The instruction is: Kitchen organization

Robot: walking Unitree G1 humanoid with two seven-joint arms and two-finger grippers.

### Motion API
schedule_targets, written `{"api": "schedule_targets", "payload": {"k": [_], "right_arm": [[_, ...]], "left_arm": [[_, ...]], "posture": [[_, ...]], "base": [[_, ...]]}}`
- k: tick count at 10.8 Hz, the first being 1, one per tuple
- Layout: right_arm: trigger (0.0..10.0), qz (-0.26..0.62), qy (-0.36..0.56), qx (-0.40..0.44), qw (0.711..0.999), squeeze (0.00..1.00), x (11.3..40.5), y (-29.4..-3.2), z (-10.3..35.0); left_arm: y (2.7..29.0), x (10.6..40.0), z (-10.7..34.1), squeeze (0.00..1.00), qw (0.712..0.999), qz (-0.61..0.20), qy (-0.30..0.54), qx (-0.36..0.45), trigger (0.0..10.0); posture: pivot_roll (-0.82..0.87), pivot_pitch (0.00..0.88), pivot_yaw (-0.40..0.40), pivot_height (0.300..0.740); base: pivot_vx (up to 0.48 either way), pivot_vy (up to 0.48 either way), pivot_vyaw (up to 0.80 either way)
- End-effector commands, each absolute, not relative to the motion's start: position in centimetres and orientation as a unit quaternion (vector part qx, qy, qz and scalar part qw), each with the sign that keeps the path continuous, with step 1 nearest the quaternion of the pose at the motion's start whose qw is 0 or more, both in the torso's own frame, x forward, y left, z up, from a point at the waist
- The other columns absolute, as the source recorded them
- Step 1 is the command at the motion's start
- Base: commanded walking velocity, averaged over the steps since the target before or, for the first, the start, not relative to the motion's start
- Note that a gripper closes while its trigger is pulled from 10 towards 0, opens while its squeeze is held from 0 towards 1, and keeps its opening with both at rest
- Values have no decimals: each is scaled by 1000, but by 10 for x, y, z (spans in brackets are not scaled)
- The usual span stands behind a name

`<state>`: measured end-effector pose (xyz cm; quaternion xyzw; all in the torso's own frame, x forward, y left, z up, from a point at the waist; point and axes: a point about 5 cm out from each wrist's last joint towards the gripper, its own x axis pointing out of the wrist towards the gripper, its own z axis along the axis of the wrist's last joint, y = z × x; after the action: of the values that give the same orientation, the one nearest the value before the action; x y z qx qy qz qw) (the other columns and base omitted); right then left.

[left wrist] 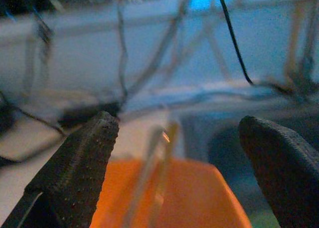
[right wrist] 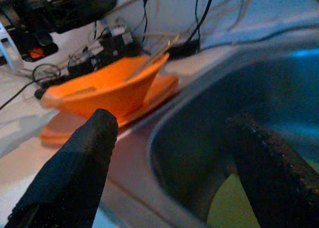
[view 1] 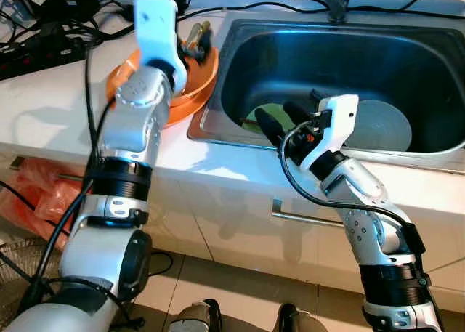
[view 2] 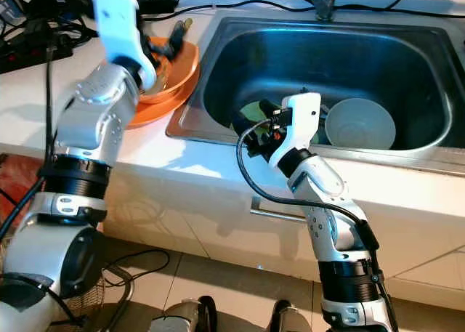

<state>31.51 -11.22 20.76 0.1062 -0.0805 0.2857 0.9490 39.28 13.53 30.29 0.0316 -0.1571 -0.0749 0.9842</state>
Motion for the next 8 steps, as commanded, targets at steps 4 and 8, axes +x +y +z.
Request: {"api": "schedule_targets", "payload": {"k": [4, 8], "right_arm": [[10000, 250, -170, 89, 949, 0, 313, -121, 248], [10000, 214, -199, 82, 953, 0, 315, -128, 259]], "left_arm": [[153, 374, 330, 0, 965, -46, -253, 48, 10000], [155, 370, 332, 0, 964, -45, -260, 40, 10000]], "posture": [[60, 136, 107, 740], [63, 131, 109, 740]], "base": [[62, 0, 0], [442, 0, 0]]}}
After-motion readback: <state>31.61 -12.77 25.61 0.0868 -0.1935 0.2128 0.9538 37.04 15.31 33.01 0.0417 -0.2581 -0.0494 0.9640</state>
